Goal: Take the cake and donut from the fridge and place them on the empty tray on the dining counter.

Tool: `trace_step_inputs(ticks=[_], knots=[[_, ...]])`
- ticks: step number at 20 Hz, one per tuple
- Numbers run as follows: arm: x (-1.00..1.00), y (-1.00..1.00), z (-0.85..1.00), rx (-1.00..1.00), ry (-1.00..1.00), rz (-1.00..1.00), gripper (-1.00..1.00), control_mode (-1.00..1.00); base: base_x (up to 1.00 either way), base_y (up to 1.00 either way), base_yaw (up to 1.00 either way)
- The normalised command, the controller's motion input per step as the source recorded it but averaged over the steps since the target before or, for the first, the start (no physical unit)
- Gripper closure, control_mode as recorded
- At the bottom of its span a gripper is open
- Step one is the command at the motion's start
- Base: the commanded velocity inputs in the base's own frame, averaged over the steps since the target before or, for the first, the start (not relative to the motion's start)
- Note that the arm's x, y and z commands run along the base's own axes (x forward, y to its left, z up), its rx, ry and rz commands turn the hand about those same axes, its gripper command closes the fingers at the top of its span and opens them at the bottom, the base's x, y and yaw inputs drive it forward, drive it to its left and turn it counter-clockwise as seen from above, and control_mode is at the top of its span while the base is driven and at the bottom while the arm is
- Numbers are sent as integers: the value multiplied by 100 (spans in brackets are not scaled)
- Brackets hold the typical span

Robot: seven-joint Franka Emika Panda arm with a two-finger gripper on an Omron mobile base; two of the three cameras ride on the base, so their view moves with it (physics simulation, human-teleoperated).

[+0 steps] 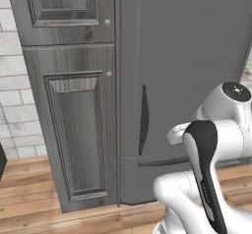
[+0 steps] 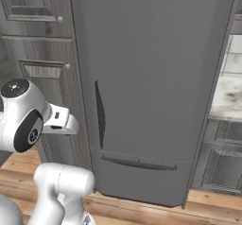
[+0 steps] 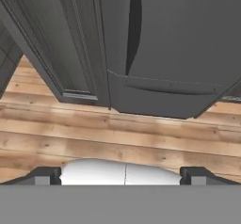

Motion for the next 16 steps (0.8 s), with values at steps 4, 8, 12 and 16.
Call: trace_step_inputs(ticks=[4, 8, 12, 16], knots=[[0, 0, 0, 0, 0, 0, -100, 100, -31, 22, 0], [0, 0, 0, 0, 0, 0, -100, 100, -5, 16, 0], [28, 0, -14, 0, -14, 0, -100, -100, 11, 1, 0], [94, 0, -30, 0, -33, -1, -100, -100, 0, 0, 0]])
